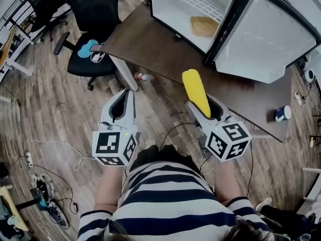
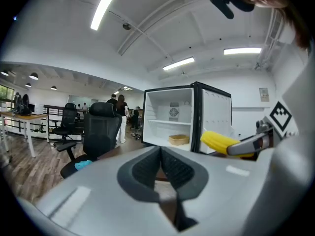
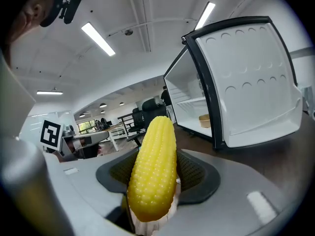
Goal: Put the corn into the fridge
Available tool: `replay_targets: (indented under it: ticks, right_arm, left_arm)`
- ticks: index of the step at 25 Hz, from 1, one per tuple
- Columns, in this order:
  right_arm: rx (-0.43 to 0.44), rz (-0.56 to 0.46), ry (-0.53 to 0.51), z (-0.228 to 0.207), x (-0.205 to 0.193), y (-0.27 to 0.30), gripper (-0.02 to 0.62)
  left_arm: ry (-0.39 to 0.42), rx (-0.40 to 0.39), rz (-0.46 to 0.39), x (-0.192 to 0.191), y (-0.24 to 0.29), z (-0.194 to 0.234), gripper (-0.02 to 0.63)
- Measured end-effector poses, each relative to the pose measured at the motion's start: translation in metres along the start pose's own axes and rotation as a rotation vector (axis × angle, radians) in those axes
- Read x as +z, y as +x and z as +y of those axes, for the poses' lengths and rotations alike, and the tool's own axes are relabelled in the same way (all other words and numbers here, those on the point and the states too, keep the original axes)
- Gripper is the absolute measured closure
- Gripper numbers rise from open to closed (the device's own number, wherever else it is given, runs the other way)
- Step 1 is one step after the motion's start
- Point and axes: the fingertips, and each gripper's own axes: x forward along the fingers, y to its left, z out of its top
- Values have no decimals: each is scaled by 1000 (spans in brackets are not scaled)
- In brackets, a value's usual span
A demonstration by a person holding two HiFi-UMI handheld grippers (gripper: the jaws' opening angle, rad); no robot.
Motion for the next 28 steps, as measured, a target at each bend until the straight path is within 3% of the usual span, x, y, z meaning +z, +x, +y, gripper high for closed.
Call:
replay_targets:
  ticks: [8,14,28]
  right_arm:
    - [73,26,-15,-6,-7,6,351]
    - [102,34,-24,9,-2,16,351]
    - [41,22,-38,52,27,84,351]
  left_arm:
    - [34,68,17,-8,-10,-6,606]
    - [10,66,15,-7,-17,6,606]
    - [-62,-68,-5,7,21,85,606]
